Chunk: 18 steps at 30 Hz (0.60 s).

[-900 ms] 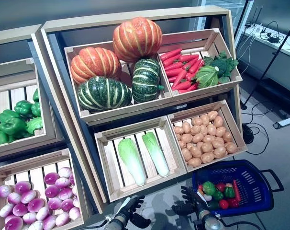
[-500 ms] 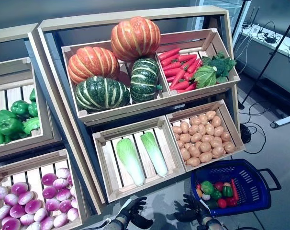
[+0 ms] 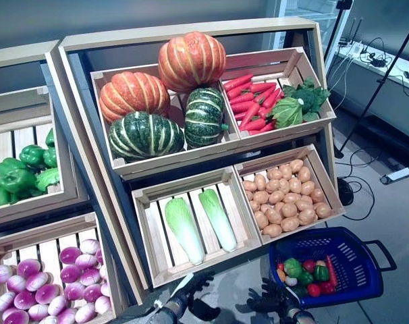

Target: Put vegetables into the basket

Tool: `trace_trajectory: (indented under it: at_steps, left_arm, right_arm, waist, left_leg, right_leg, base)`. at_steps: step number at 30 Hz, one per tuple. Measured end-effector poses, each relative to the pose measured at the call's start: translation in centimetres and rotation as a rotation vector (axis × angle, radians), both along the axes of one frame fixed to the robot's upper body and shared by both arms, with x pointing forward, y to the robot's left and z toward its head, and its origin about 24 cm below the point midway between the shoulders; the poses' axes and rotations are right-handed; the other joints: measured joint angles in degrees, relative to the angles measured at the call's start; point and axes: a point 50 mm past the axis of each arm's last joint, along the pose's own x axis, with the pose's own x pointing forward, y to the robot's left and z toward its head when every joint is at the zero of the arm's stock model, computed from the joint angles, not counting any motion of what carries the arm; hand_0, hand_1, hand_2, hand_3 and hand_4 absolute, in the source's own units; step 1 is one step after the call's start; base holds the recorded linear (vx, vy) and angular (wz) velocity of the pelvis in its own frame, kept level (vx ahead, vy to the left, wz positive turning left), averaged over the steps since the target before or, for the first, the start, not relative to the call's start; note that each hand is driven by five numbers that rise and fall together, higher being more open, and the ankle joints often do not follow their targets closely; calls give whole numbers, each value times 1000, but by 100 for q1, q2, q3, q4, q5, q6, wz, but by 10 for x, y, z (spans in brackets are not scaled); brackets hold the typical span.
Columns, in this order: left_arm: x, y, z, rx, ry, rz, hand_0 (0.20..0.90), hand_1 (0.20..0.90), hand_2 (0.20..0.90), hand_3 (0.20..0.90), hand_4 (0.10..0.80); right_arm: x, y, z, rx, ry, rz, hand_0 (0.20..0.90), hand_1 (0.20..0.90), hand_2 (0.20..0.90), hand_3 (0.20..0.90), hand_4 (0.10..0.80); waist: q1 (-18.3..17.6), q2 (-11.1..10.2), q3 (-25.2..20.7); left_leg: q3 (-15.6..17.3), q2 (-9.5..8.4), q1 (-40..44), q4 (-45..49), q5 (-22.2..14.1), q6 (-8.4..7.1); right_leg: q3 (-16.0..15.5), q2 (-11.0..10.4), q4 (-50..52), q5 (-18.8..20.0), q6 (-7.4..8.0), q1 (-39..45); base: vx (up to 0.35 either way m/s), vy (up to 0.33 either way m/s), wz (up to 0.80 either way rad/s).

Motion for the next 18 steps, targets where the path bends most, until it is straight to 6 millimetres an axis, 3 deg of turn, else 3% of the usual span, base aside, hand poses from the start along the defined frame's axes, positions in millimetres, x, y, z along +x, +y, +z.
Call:
trace_trajectory:
  at_steps: [3, 7, 9, 14, 18]
  left_arm:
    - [30, 2, 47, 119, -370, -177, 900, 900, 900, 900, 800]
    - [57, 22, 86, 403, -757, -339, 900, 900, 900, 900, 800]
    - [62, 35, 97, 537, -866, -410, 900, 900, 900, 900, 800]
    - [72, 67, 114, 828, -980, -583, 900, 900, 900, 900, 800]
    - [71, 75, 109, 941, -953, -742, 900, 900, 900, 900, 800]
  right_arm:
    - [2, -10, 3, 5, -24, -102, 900, 900, 900, 900, 800]
    - [4, -24, 7, -9, -48, -176, 900, 900, 900, 900, 800]
    - [4, -29, 8, -21, -51, -179, 900, 900, 900, 900, 800]
    - [6, -46, 16, -41, -103, -235, 900, 900, 900, 900, 800]
    - [14, -54, 23, -49, -145, -238, 900, 900, 900, 900, 800]
  waist:
    - [-2, 68, 1]
    - [-33, 220, 31]
    - [-107, 261, 17]
    - [-199, 337, -26]
    - [-324, 325, -19]
  left_leg:
    - [-2, -14, 11, -15, 14, 10]
    - [-5, -30, 56, -17, 18, 16]
    - [-10, -25, 70, -19, 19, 15]
    - [-13, -19, 67, -22, 25, 6]
    - [-1, -20, 57, -19, 27, 8]
  right_leg:
    - [-3, -15, -3, 10, 12, 11]
    - [-4, -35, -23, 20, 28, 77]
    - [-26, -29, -34, 20, 28, 112]
    - [-17, -27, -45, 23, 24, 117]
    - [35, -29, 45, 21, 25, 37]
  base:
    - [34, 45, 1]
    - [37, 22, 1]
    - [67, 7, 6]
    - [74, 6, 1]
    - [13, 2, -4]
